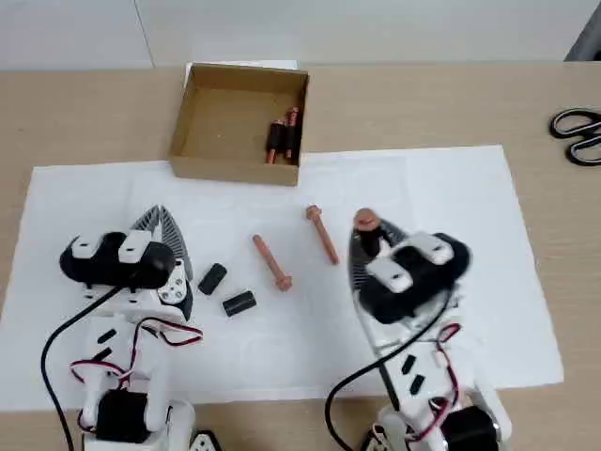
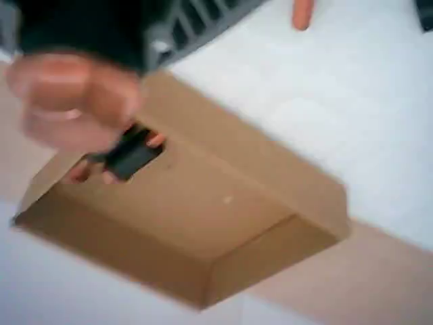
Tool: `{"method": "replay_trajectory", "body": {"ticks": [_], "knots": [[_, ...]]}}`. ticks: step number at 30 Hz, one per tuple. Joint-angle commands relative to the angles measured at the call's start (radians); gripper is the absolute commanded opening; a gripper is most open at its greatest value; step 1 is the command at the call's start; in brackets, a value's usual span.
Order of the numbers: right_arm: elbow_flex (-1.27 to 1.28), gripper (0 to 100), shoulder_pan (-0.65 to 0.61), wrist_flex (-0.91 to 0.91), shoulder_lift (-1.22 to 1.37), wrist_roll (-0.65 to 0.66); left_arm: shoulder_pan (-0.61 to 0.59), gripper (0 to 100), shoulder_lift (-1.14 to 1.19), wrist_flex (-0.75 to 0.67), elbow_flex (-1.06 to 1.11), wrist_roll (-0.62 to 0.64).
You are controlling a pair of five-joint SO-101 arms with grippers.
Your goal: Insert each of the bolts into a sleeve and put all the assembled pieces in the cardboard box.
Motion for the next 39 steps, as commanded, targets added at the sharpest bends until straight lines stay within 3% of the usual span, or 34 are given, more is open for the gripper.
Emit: {"method": "replay_trajectory", "body": {"ticks": [1, 5, 10, 21, 26, 31, 39], "knots": [[-0.16, 0.4, 0.044, 0.038, 0.074, -0.08, -0.003, 1, -0.009, -0.046, 0.038, 0.006], [-0.285, 0.4, 0.048, 0.157, 0.277, -0.149, -0.003, 1, -0.009, -0.18, 0.094, 0.006], [-0.368, 0.4, 0.048, 0.07, 0.479, -0.183, -0.003, 1, -0.009, -0.25, 0.163, 0.006], [-0.431, 0.4, 0.042, -0.38, 0.99, -0.18, -0.005, 1, -0.008, -0.239, 0.196, 0.006], [-0.578, 0.4, 0.042, -0.392, 1.202, -0.181, -0.003, 1, -0.005, -0.229, 0.196, 0.006], [-0.732, 0.4, 0.018, -0.392, 1.376, -0.181, -0.005, 1, -0.006, -0.104, 0.196, 0.006], [-1.017, 0.4, -0.074, -0.394, 1.718, -0.181, -0.115, 1, -0.006, -0.058, 0.196, 0.006]]}}
